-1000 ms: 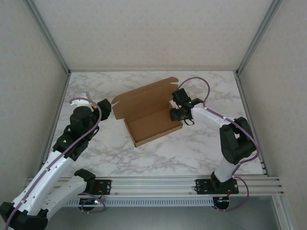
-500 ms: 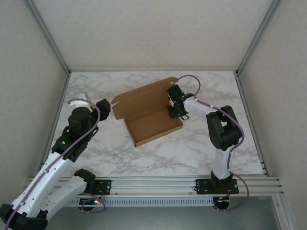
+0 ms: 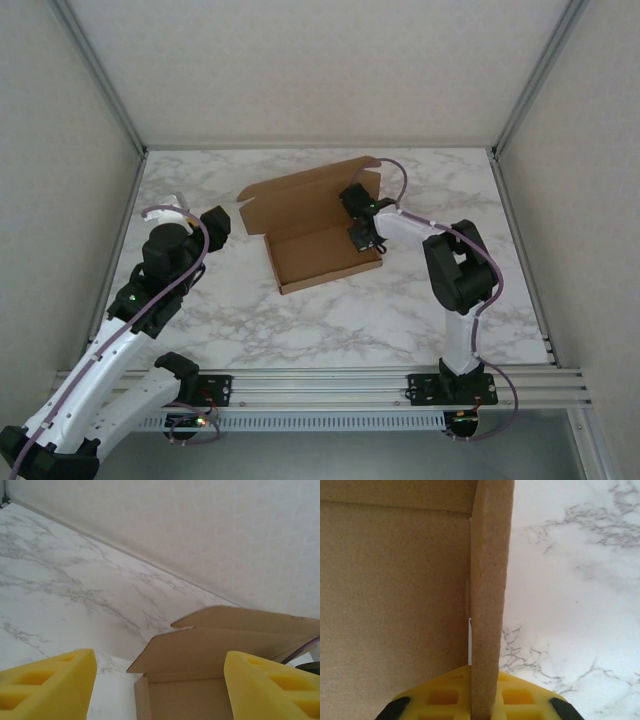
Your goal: Fold the paper box
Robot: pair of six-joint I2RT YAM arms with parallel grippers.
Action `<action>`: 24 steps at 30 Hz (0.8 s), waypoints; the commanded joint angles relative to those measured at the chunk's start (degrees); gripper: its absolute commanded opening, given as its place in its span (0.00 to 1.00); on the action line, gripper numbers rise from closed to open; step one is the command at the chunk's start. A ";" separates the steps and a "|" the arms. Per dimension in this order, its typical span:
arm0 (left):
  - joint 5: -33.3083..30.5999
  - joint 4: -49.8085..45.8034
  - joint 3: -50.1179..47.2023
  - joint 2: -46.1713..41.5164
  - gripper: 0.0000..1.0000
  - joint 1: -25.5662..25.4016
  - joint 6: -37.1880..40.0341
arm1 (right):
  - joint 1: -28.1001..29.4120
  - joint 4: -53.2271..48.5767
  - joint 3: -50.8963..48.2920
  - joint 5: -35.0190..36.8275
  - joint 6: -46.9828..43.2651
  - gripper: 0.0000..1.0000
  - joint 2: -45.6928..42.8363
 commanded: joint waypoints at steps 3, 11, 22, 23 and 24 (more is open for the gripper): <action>-0.19 1.19 -0.90 -0.36 0.68 0.62 -0.25 | 1.33 -2.83 0.21 8.14 -0.41 0.15 0.77; 0.19 2.01 -1.52 -0.11 0.68 0.59 -0.22 | 0.63 1.87 -6.76 -0.54 7.93 0.39 -5.61; -0.57 2.59 0.48 2.42 0.79 0.44 -3.59 | -0.19 19.28 -22.55 -8.61 6.71 0.78 -36.18; -2.16 2.42 0.86 2.97 0.79 0.51 -4.77 | -0.40 20.64 -23.45 -8.46 7.07 0.78 -38.83; -3.11 2.54 0.93 3.35 0.80 0.51 -5.35 | -0.71 21.79 -24.00 -7.87 7.63 0.78 -40.70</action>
